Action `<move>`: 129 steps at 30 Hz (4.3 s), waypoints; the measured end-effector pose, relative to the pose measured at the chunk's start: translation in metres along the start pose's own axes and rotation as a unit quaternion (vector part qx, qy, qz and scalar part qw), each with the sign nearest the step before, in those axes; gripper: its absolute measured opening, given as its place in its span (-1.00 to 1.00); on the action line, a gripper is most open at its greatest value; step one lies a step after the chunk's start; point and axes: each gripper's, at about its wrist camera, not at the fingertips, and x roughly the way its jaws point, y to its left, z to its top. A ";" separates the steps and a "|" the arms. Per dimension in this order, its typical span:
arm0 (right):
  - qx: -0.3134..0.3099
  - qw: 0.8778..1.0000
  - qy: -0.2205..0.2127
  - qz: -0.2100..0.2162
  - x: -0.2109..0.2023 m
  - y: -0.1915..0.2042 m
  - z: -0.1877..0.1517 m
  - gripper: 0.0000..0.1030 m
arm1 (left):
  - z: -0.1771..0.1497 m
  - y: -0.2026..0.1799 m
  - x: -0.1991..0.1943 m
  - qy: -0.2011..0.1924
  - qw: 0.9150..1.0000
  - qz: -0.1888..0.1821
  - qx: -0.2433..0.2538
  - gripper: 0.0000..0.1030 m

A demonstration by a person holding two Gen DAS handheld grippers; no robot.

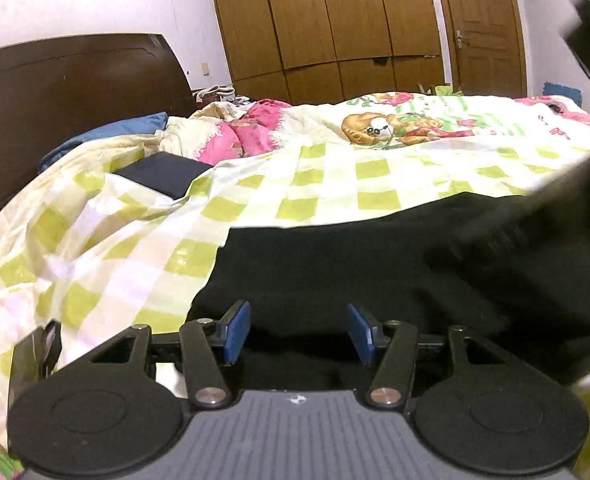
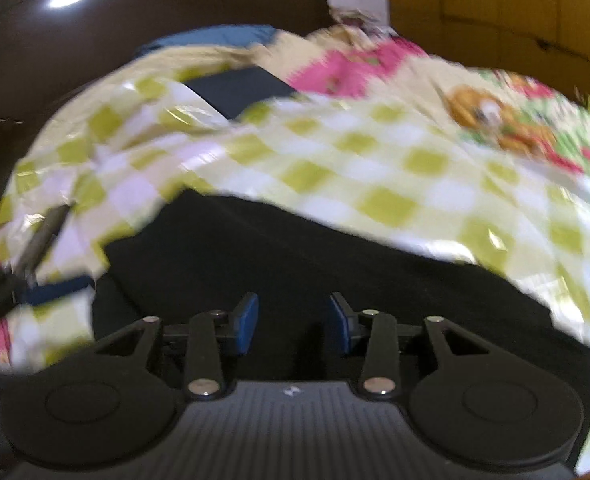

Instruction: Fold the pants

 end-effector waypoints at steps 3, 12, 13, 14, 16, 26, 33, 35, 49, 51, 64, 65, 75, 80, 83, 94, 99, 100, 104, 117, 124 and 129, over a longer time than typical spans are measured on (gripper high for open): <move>0.010 1.000 0.021 -0.008 0.007 -0.012 -0.015 -0.22 | 0.005 -0.013 0.018 0.024 0.999 0.005 0.020 0.30; 0.092 0.996 -0.015 -0.001 -0.051 -0.070 -0.042 -0.11 | 0.001 -0.033 0.047 0.101 0.994 0.017 0.031 0.31; 0.109 0.994 -0.016 -0.011 -0.060 -0.084 -0.050 -0.11 | 0.002 -0.034 0.045 0.100 0.994 0.018 0.031 0.31; 0.123 0.992 -0.016 -0.023 -0.067 -0.098 -0.057 -0.11 | 0.003 -0.036 0.046 0.097 0.995 0.020 0.033 0.31; 0.153 0.987 -0.023 -0.035 -0.081 -0.121 -0.072 -0.11 | 0.007 -0.042 0.044 0.085 0.995 0.028 0.044 0.31; 0.272 0.962 -0.012 0.006 -0.093 -0.171 -0.112 0.00 | 0.023 -0.084 0.037 0.058 0.994 -0.013 0.089 0.31; 0.359 0.924 -0.014 0.128 -0.073 -0.195 -0.122 0.12 | 0.021 -0.096 0.040 0.058 0.992 -0.035 0.103 0.32; 0.392 0.901 -0.028 0.182 -0.072 -0.204 -0.127 0.21 | 0.022 -0.095 0.041 0.057 0.992 -0.037 0.104 0.32; 0.441 0.872 -0.022 0.212 -0.051 -0.206 -0.128 -0.65 | 0.021 -0.109 0.047 0.069 0.990 -0.040 0.112 0.32; 0.447 0.869 -0.023 0.211 -0.057 -0.210 -0.131 -0.67 | 0.022 -0.113 0.047 0.073 0.990 -0.044 0.115 0.32; 0.479 0.858 -0.044 0.178 -0.094 -0.243 -0.160 -0.68 | 0.026 -0.169 0.031 0.069 0.982 -0.091 0.147 0.32; 0.481 0.858 -0.046 0.175 -0.098 -0.246 -0.162 -0.68 | 0.027 -0.173 0.029 0.068 0.982 -0.096 0.149 0.32; 0.507 0.846 -0.071 0.150 -0.140 -0.272 -0.194 -0.68 | 0.032 -0.222 0.010 0.061 0.973 -0.133 0.180 0.32; 0.511 0.846 -0.078 0.132 -0.159 -0.282 -0.204 -0.68 | 0.034 -0.246 0.001 0.057 0.968 -0.146 0.198 0.32; 0.499 0.855 -0.074 0.121 -0.166 -0.281 -0.205 -0.65 | 0.032 -0.256 -0.004 0.055 0.966 -0.148 0.204 0.32; 0.498 0.857 -0.074 0.113 -0.155 -0.277 -0.220 -0.27 | 0.037 -0.238 -0.023 0.043 0.972 -0.092 0.210 0.32; 0.512 0.841 -0.088 0.153 -0.151 -0.288 -0.235 -0.45 | 0.046 -0.239 -0.014 0.055 0.977 -0.058 0.196 0.32; 0.516 0.836 -0.091 0.164 -0.150 -0.292 -0.240 -0.50 | 0.047 -0.242 -0.010 0.058 0.977 -0.053 0.198 0.32; 0.518 0.830 -0.087 0.186 -0.147 -0.300 -0.246 -0.52 | 0.056 -0.257 0.000 0.049 0.974 -0.039 0.219 0.32; 0.525 0.823 -0.085 0.198 -0.143 -0.304 -0.250 -0.52 | 0.091 -0.265 0.090 0.060 0.978 -0.021 0.199 0.32; 0.519 0.833 -0.081 0.170 -0.143 -0.296 -0.245 -0.54 | 0.073 -0.243 0.070 0.037 0.986 -0.064 0.152 0.31; 0.527 0.834 -0.082 0.143 -0.148 -0.289 -0.236 -0.45 | 0.060 -0.237 0.053 0.018 0.983 -0.085 0.161 0.31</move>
